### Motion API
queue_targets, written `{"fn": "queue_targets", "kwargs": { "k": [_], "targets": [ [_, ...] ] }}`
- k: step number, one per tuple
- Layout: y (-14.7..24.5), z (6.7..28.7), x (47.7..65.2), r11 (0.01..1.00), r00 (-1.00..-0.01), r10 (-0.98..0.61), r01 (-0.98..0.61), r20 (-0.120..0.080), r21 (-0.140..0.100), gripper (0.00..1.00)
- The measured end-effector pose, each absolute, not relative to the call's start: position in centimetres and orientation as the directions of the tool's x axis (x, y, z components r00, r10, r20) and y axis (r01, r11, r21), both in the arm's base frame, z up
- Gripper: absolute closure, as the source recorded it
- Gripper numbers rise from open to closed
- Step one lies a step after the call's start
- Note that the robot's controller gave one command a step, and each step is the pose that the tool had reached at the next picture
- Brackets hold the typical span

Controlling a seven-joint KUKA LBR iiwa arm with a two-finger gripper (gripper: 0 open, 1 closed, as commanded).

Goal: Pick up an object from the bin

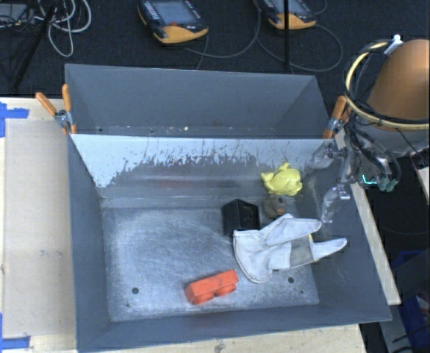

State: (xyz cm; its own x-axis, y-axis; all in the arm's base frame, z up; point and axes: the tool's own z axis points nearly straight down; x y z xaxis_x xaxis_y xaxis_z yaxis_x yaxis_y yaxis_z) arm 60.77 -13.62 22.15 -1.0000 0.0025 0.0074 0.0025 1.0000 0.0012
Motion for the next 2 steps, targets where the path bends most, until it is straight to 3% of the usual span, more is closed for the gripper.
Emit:
{"fn": "queue_targets", "kwargs": {
  "k": [1,2],
  "targets": [
    [-13.6,22.6,60.9,1.0,-1.0,0.0,0.0,0.0,0.0,0.0],
    [-14.5,16.7,60.5,0.999,-0.999,-0.042,-0.042,-0.005,-0.001,0.0]
  ]
}}
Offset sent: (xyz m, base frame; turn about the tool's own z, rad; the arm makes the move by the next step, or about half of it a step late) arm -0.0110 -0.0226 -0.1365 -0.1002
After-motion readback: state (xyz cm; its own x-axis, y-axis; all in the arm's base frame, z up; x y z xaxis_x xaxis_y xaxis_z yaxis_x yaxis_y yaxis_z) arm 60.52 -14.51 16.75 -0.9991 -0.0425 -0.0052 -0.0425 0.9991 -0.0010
